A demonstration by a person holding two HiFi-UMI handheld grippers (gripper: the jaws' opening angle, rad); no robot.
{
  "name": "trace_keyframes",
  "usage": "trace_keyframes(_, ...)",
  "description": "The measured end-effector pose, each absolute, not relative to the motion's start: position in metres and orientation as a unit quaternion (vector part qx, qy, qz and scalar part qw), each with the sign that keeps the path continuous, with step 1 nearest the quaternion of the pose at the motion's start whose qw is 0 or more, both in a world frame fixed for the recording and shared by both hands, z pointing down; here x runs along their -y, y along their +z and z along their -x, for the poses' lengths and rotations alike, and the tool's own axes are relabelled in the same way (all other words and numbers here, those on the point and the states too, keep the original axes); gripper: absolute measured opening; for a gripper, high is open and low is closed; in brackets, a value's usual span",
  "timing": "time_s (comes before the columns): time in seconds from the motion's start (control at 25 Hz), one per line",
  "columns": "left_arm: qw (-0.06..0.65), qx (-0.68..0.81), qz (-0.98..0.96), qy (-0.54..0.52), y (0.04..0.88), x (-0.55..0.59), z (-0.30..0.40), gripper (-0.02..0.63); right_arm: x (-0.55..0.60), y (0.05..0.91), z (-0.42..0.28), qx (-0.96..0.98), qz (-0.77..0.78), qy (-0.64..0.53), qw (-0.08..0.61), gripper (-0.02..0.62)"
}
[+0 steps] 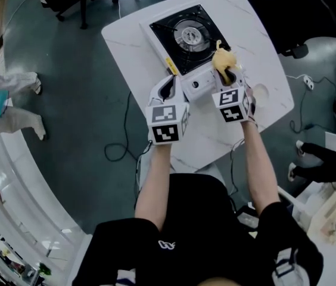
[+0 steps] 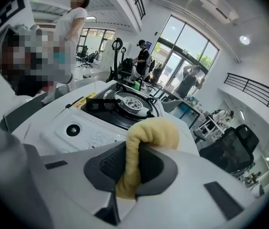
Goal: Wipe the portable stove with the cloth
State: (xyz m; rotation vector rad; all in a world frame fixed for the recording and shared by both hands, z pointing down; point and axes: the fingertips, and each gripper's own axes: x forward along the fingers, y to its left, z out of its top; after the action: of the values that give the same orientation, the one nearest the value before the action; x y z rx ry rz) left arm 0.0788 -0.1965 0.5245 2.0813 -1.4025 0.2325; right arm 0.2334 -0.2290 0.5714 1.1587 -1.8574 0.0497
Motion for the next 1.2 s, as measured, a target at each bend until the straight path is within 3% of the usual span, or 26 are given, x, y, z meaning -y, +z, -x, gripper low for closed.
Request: trace_keyframes(1.2, 0.283, 0.502, -0.814, 0.069, 0.491, 0.197, -0.064, -0.006, 0.152, 0.573, -0.133, 0.793, -0.407, 0.006, 0.453, 0.032)
